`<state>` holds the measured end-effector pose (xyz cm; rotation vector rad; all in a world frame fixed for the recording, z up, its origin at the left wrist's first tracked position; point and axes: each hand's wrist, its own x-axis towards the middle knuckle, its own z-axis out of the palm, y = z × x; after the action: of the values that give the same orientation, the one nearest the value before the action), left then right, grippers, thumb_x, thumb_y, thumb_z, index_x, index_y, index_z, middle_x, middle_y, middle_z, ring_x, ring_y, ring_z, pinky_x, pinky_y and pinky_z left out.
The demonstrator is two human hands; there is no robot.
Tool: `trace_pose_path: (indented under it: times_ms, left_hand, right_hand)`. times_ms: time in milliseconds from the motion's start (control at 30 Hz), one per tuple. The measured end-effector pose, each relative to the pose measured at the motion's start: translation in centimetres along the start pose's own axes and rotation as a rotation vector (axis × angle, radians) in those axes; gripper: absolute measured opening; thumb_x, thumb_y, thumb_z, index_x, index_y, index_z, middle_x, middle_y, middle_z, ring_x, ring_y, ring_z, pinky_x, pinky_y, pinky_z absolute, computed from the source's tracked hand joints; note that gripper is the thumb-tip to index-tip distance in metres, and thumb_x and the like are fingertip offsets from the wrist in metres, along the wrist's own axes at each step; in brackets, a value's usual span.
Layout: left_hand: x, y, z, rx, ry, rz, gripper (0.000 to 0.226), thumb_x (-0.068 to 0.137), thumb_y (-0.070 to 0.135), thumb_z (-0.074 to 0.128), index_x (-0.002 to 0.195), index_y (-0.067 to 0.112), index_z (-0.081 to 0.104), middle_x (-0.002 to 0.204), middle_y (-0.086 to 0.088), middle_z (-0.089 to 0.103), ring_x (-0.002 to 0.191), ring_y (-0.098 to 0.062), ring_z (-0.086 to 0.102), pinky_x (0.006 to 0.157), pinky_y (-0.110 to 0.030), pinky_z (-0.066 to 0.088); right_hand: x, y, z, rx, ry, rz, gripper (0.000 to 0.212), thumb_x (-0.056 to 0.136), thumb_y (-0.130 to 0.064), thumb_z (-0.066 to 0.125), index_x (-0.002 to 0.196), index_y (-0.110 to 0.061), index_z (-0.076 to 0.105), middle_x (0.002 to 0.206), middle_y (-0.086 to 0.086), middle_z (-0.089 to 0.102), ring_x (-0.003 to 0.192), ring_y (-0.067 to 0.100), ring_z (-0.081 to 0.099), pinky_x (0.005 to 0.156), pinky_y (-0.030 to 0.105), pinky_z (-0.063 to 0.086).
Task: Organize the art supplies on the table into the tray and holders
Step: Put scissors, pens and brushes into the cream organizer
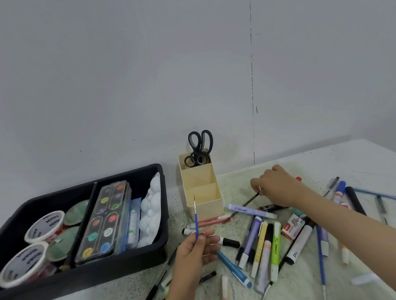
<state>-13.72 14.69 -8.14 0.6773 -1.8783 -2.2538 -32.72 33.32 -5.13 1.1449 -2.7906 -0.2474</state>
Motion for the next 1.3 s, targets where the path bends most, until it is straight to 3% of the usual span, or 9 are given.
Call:
trace_pose_path:
  times_ms: [133, 267, 367, 467, 700, 867, 1000, 1100, 1300]
  left_hand:
    - [-0.2, 0.5, 0.5, 0.015, 0.048, 0.065, 0.029, 0.098, 0.007, 0.041, 0.092, 0.01, 0.069, 0.087, -0.007, 0.072, 0.077, -0.016, 0.066, 0.064, -0.023, 0.054]
    - [-0.4, 1.2, 1.7, 0.087, 0.106, 0.229, 0.029, 0.097, 0.01, 0.044, 0.091, 0.021, 0.07, 0.093, 0.009, 0.072, 0.092, -0.005, 0.064, 0.078, -0.022, 0.048]
    - [-0.6, 1.8, 2.9, 0.034, 0.215, 0.348, 0.028, 0.097, 0.013, 0.043, 0.096, 0.025, 0.069, 0.102, 0.01, 0.068, 0.1, -0.003, 0.059, 0.083, -0.023, 0.045]
    - [-0.4, 2.2, 3.4, -0.037, 0.294, 0.364, 0.027, 0.098, 0.014, 0.041, 0.1, 0.02, 0.068, 0.106, 0.008, 0.064, 0.102, -0.009, 0.057, 0.088, -0.031, 0.046]
    - [-1.6, 1.5, 5.4, 0.172, -0.29, 0.032, 0.027, 0.1, 0.014, 0.039, 0.099, 0.01, 0.066, 0.084, -0.005, 0.073, 0.055, -0.015, 0.061, 0.049, -0.023, 0.048]
    - [-2.3, 0.4, 6.4, 0.142, -0.407, -0.104, 0.032, 0.101, 0.019, 0.037, 0.097, 0.002, 0.064, 0.053, 0.0, 0.042, 0.034, -0.009, 0.022, 0.035, -0.014, 0.019]
    - [-2.7, -0.2, 6.3, 0.162, -0.334, -0.109, 0.023, 0.099, 0.015, 0.044, 0.099, 0.006, 0.065, 0.048, 0.003, 0.026, 0.037, -0.008, 0.016, 0.038, -0.015, 0.016]
    - [-2.8, -0.5, 6.0, 0.124, -0.309, -0.157, 0.023, 0.1, 0.011, 0.04, 0.106, 0.007, 0.063, 0.049, 0.002, 0.026, 0.038, -0.008, 0.017, 0.038, -0.015, 0.016]
    - [-2.8, -1.0, 6.6, 0.064, -0.282, -0.155, 0.033, 0.102, 0.015, 0.034, 0.101, 0.005, 0.065, 0.054, -0.005, 0.053, 0.039, -0.014, 0.041, 0.037, -0.022, 0.035]
  right_hand:
    - [-1.0, 0.8, -3.2, 0.571, 0.058, 0.15, 0.017, 0.082, -0.022, 0.067, 0.074, -0.033, 0.057, 0.074, -0.019, 0.063, 0.075, -0.004, 0.056, 0.085, 0.023, 0.036]
    - [-3.0, 1.0, -6.5, 1.037, 0.175, 0.209, 0.013, 0.074, -0.02, 0.079, 0.072, -0.025, 0.068, 0.07, -0.007, 0.068, 0.071, 0.006, 0.062, 0.077, 0.025, 0.047]
    - [-4.4, 1.0, -8.0, 0.82, 0.104, 0.163, 0.014, 0.075, -0.023, 0.077, 0.07, -0.033, 0.068, 0.074, -0.014, 0.07, 0.076, -0.002, 0.062, 0.091, 0.028, 0.041]
    - [-5.8, 0.2, -9.2, 0.572, -0.059, 0.089, 0.02, 0.081, -0.025, 0.069, 0.071, -0.041, 0.063, 0.083, -0.019, 0.069, 0.084, -0.009, 0.057, 0.113, 0.043, 0.007]
    - [-8.4, -2.7, -9.1, 0.592, -0.145, -0.021, 0.01, 0.079, -0.024, 0.07, 0.077, -0.034, 0.066, 0.076, -0.019, 0.067, 0.075, -0.017, 0.054, 0.11, 0.044, -0.015]
    - [-10.3, -3.5, -6.4, 0.524, 0.112, 0.074, 0.021, 0.081, -0.044, 0.062, 0.1, -0.037, 0.059, 0.099, -0.021, 0.057, 0.099, -0.001, 0.048, 0.114, 0.048, -0.008]
    - [-13.4, -4.6, -2.9, 0.685, 0.422, 0.248, 0.03, 0.086, -0.042, 0.047, 0.113, -0.03, 0.052, 0.111, -0.014, 0.051, 0.1, 0.004, 0.049, 0.092, 0.03, 0.041]
    - [-16.2, -5.6, -0.4, 0.685, 0.264, 0.42, 0.006, 0.093, -0.035, 0.051, 0.095, -0.031, 0.047, 0.085, -0.012, 0.055, 0.072, 0.004, 0.053, 0.065, 0.02, 0.045]
    - [-19.1, -6.9, 1.2, 0.542, -0.101, 0.615, 0.039, 0.089, -0.057, 0.046, 0.07, -0.024, 0.039, 0.074, -0.007, 0.047, 0.071, 0.01, 0.047, 0.06, 0.024, 0.034]
